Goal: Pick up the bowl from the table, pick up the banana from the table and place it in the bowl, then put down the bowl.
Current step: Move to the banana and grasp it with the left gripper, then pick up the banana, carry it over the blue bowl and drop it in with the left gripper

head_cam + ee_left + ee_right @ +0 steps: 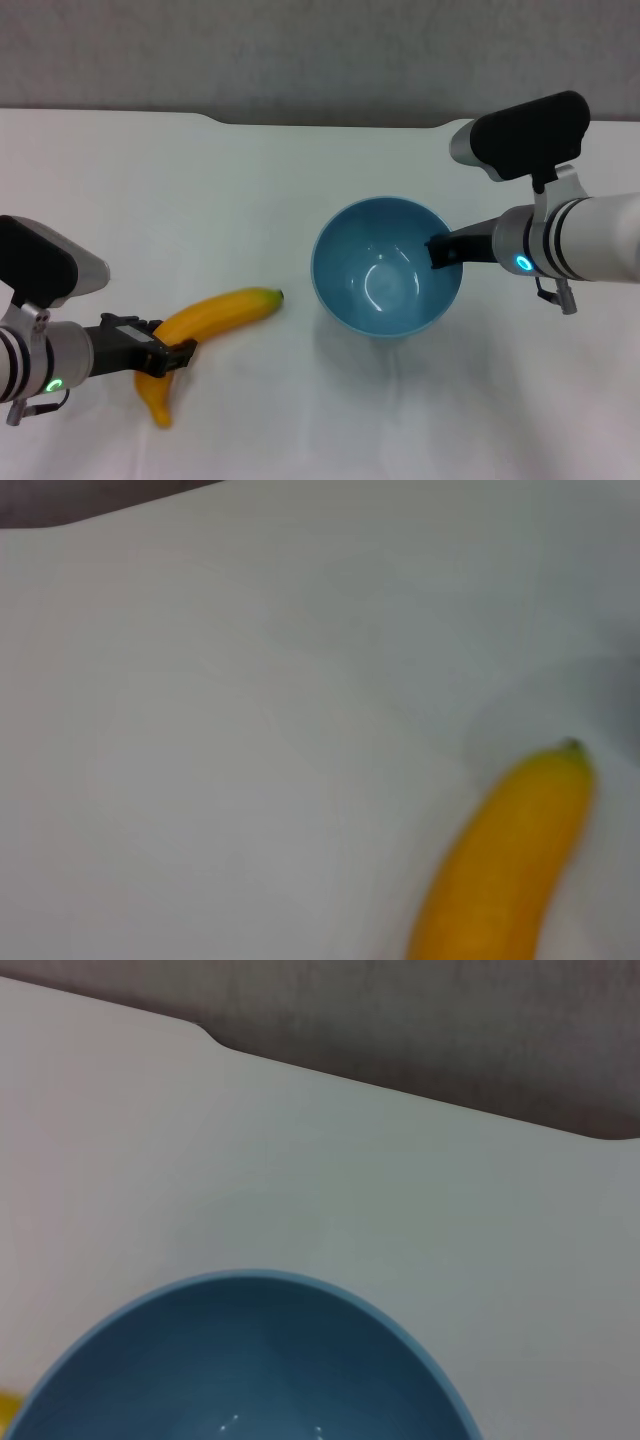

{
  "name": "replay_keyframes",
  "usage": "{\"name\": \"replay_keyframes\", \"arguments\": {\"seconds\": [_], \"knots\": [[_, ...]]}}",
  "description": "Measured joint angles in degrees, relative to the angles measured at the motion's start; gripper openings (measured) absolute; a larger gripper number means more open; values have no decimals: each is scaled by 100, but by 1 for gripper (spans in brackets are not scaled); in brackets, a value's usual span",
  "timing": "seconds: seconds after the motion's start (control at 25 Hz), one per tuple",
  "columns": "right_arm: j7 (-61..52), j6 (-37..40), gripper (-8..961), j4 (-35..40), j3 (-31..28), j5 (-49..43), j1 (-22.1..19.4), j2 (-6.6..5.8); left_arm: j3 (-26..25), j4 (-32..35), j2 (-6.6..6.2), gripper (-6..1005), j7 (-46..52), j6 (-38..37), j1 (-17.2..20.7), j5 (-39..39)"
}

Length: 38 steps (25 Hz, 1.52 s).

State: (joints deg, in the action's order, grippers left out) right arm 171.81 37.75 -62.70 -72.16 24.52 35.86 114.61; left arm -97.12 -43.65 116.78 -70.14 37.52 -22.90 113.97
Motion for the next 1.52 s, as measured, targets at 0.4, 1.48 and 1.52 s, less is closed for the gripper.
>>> {"name": "replay_keyframes", "arguments": {"seconds": [0.4,1.48,1.52], "knots": [[2,2,32,57,10,0,-79,0,-73,-1223,3,523,114,117,694,-268],[-4,-852,32,223,1011,1196,263,27,721,-1196,41,514,-1540,1072,844,-5212],[-4,-851,32,188,1023,1200,259,24,711,-1129,42,514,-1587,1068,828,-5245]]}}
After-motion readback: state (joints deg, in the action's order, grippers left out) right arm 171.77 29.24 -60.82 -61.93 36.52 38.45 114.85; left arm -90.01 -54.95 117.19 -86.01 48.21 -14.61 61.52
